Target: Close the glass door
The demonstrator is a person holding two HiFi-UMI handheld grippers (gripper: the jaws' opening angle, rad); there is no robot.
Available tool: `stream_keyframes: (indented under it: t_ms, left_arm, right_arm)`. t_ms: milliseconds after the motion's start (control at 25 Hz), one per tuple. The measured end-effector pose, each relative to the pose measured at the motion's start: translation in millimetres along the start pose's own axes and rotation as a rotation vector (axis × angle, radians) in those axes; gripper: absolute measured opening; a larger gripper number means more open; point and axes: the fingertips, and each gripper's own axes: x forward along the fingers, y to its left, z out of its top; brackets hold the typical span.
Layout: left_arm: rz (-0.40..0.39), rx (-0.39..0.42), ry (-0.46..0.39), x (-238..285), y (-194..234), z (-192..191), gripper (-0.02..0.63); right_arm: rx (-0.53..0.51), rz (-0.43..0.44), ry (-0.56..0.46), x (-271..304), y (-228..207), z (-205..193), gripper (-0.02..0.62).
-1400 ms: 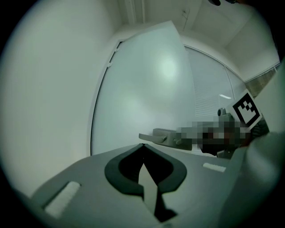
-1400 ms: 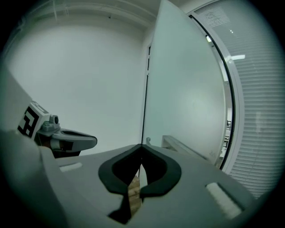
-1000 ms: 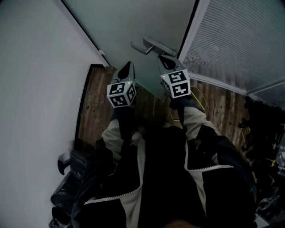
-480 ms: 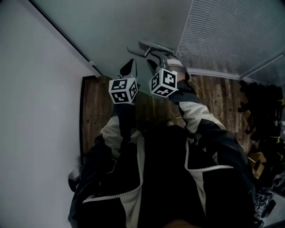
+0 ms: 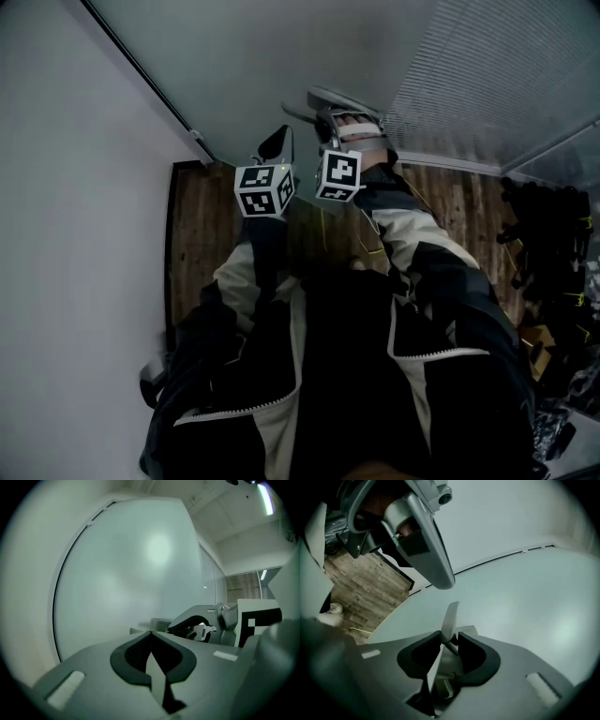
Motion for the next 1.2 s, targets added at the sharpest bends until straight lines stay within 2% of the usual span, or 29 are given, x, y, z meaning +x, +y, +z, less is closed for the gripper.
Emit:
stream_keyframes:
  t_ms: [280, 680, 960, 1200]
  left_arm:
    - [0.000, -0.009, -0.005, -4.1, 10.0, 1.9, 0.005]
    - [-0.048, -0.006, -0.009, 10.5, 8.2, 4.2, 0.005]
    - [-0.078, 0.001, 0.005, 53.0, 5.4, 6.6, 0.005]
    - [-0.069, 0.012, 0.009, 107.1, 3.6, 11.9, 0.005]
  right_arm:
    - [0.039, 0.011, 0.027, 6.7, -5.5, -6.4, 0.130]
    - [-0.009, -0.023, 0.124, 33.5, -20.2, -40.3, 0.126]
    - [-0.042, -0.042, 0.141, 65.1, -38.4, -66.9, 0.118]
    - [-0.050, -0.068, 0.102, 91.1, -56.8, -89.6, 0.114]
